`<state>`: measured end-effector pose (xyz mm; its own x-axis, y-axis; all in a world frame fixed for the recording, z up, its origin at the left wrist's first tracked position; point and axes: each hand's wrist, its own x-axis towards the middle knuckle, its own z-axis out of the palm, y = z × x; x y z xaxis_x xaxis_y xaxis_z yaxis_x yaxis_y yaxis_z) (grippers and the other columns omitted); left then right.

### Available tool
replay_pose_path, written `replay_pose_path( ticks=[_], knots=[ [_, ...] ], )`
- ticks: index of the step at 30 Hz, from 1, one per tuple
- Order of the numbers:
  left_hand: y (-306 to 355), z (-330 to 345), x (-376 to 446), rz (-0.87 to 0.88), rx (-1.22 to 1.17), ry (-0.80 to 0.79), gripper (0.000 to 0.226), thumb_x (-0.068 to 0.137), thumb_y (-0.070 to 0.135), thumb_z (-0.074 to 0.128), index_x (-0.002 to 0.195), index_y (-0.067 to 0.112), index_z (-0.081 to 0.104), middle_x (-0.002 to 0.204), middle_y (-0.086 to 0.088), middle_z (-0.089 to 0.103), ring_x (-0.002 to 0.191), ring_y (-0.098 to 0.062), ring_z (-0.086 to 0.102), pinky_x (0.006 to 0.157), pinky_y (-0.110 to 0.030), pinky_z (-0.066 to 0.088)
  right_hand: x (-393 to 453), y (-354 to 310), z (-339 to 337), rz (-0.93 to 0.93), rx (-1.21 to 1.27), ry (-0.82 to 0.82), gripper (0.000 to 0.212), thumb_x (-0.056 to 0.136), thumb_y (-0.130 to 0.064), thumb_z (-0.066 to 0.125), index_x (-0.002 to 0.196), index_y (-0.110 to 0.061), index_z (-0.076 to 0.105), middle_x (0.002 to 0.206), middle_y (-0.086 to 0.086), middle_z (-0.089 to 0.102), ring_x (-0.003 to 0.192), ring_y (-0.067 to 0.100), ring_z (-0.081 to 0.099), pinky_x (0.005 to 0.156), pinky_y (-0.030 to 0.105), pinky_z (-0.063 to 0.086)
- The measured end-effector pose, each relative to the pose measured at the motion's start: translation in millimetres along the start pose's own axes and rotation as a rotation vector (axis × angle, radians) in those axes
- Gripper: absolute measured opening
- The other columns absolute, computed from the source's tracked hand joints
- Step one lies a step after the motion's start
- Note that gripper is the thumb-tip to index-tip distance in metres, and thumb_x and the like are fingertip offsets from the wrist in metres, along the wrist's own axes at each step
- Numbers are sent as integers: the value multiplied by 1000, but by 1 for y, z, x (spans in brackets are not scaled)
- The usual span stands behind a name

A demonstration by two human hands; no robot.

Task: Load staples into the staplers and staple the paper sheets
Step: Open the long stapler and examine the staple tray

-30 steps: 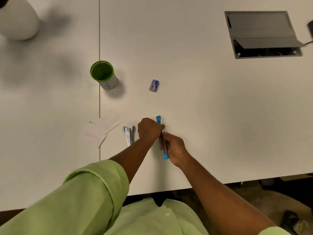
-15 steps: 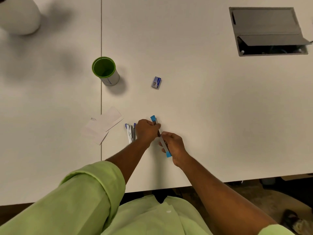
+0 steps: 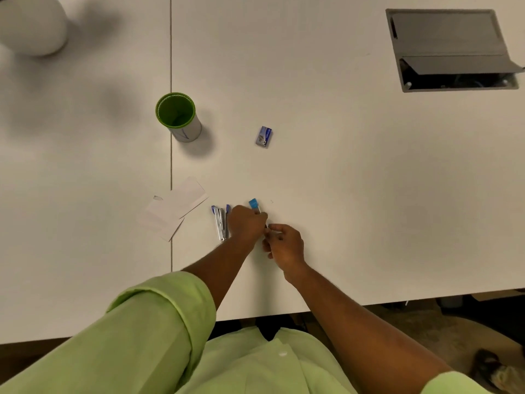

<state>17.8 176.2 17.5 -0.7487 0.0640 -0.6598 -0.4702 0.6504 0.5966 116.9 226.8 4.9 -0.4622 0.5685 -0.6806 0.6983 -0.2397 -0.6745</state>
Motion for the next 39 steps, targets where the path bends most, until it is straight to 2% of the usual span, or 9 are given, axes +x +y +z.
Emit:
replay_pose_path(
  ticks=[6, 9, 13, 18, 27, 29, 32, 36, 39],
  knots=[
    [3, -3, 13, -60, 2, -185, 34, 83, 24, 79, 93, -7, 72, 92, -24, 75, 90, -38, 73, 84, -50, 61, 2, -3, -2, 28, -24, 26, 15, 97, -31, 66, 106, -20, 69, 73, -1, 74, 62, 14, 71, 55, 25, 59],
    [-2, -2, 9, -19, -53, -79, 38, 95, 35, 67, 83, -1, 74, 80, -17, 74, 77, -32, 73, 81, -49, 60, 1, -5, -4, -34, -13, 25, 11, 97, -31, 65, 102, -22, 69, 73, -2, 74, 61, 14, 71, 55, 25, 57],
    [-12, -2, 8, -174, -186, -32, 55, 104, 44, 45, 99, -4, 69, 86, -17, 71, 75, -32, 69, 86, -51, 60, 3, -4, -10, 13, 22, 52, 6, 98, -25, 62, 97, -24, 68, 73, 2, 73, 61, 16, 68, 60, 33, 56],
    [-16, -6, 13, -178, -147, -8, 54, 105, 45, 41, 105, -2, 68, 102, -21, 72, 101, -39, 69, 94, -50, 56, 7, -15, -15, 92, 193, 31, 9, 98, -26, 61, 102, -24, 69, 69, 1, 69, 52, 8, 58, 46, 23, 44],
    [-18, -8, 20, -157, -198, -30, 47, 104, 39, 45, 95, -1, 68, 101, -21, 72, 99, -38, 68, 94, -53, 55, 13, -22, -36, 231, 429, -22, 17, 101, -18, 55, 100, -15, 72, 70, 6, 66, 56, 15, 54, 48, 26, 43],
    [-18, -8, 18, -137, -232, -42, 34, 103, 32, 51, 88, 6, 69, 93, -16, 73, 88, -32, 67, 93, -52, 57, 15, -23, -37, 191, 384, -4, 14, 100, -20, 58, 102, -17, 71, 71, 6, 67, 58, 16, 55, 50, 28, 44],
    [-19, -8, 15, -86, -272, -83, 17, 100, 22, 61, 89, 14, 70, 91, -9, 74, 90, -27, 71, 93, -46, 59, 15, -21, -34, 112, 275, 2, 8, 96, -24, 65, 102, -25, 69, 71, 4, 71, 58, 15, 61, 52, 29, 49],
    [-12, -8, 5, -29, -409, -225, 17, 95, 28, 69, 90, 12, 74, 92, -13, 76, 84, -24, 71, 85, -40, 61, 9, -10, -20, -36, 127, 31, 15, 89, -26, 75, 101, -27, 65, 85, 4, 75, 67, 16, 74, 64, 34, 63],
    [-8, -7, 0, -30, -438, -249, 16, 92, 23, 73, 91, 7, 76, 85, -13, 75, 77, -26, 72, 79, -41, 63, 7, -3, -9, -154, -56, 91, 20, 85, -28, 79, 98, -28, 64, 85, -5, 74, 72, 15, 74, 72, 37, 62]
  ],
)
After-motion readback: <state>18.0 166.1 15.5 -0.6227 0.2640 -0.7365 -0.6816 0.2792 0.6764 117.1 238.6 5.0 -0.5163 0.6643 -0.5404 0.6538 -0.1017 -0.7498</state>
